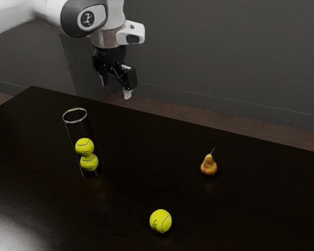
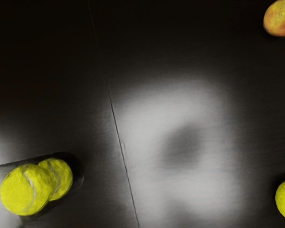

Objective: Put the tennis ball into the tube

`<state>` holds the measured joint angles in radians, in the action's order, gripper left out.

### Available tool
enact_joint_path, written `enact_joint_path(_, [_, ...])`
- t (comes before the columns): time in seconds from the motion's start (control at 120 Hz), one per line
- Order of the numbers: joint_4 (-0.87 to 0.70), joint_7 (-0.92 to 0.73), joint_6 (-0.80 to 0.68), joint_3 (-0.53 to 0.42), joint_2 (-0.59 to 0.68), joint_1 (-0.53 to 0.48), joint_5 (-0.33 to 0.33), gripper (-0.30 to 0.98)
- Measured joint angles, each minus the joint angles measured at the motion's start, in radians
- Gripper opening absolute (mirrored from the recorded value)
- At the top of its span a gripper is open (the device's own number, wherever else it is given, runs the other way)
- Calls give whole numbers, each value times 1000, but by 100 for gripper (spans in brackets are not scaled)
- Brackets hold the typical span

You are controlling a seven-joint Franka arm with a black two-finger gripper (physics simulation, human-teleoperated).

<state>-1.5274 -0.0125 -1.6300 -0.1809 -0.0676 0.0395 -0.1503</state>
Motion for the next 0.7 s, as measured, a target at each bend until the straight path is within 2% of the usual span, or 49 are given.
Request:
enact_joint_path(0.1, [2,-8,-14,-2,-5,-12,6,68])
enact_joint_path(0.192, [3,-19,-34,10,-27,-39,-24,69])
enact_joint_path(0.4, [-24,-35,-115,32,-115,56,-60,69])
enact_joint_path(0.45, [-36,-34,-141,99,-139,140,-52,69])
enact_joint_path(0.5, [-44,-34,-167,127,-172,178,-41,69])
enact_joint_path(0.6, [-51,-36,-217,136,-233,193,3,69])
enact_joint_path(0.7, [-72,-38,-251,140,-238,191,22,68])
